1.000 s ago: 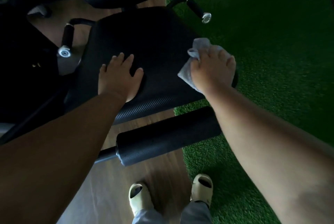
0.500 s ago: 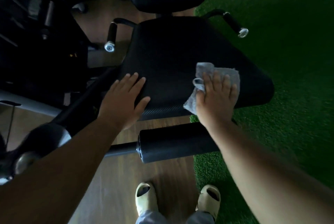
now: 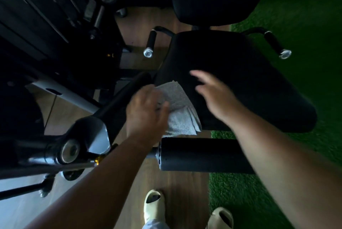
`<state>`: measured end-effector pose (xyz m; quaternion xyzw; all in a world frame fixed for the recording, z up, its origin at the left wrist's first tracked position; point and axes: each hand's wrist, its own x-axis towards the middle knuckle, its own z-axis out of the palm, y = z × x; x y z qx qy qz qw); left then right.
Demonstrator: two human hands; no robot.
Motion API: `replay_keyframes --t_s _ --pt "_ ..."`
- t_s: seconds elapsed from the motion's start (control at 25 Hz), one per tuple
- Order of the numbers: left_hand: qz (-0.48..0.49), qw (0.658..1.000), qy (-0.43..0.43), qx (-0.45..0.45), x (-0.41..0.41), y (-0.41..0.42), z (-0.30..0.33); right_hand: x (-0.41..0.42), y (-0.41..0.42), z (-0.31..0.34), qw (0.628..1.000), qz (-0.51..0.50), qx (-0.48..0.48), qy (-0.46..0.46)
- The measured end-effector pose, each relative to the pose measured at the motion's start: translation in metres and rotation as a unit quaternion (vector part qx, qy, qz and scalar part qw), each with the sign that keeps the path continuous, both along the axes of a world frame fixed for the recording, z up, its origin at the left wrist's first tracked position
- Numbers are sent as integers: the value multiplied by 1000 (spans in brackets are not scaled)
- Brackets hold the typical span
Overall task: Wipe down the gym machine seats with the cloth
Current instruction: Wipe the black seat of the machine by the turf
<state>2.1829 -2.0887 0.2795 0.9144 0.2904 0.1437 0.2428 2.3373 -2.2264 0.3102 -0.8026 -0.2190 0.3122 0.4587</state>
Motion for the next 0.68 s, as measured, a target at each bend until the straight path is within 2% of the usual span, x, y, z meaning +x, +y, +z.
replay_keyframes --t_s 0.04,0.12,0.2,0.32,0.4,0.48,0.56,0.68 --pt "-50 995 79 45 11 -19 0 23 -21 1 996 -27 -62 -53" --pt "-93 971 203 86 39 -56 -11 60 -52 -6 961 25 -222 -161" --pt "-76 960 248 104 63 -68 -20 77 -65 -25 911 102 -306 -256" --pt "-123 952 256 117 93 -58 -26 86 -64 -47 875 125 -317 -343" --pt "-221 937 238 126 108 -53 -18 87 -63 -52 872 107 -307 -367" --pt "-289 935 188 87 108 -48 -9 87 -67 -57 875 93 -290 -377" --pt "-227 950 185 105 90 -35 -10 88 -69 -59 880 92 -275 -376" --pt "-89 951 248 163 46 -28 -24 88 -69 -58 884 94 -266 -373"
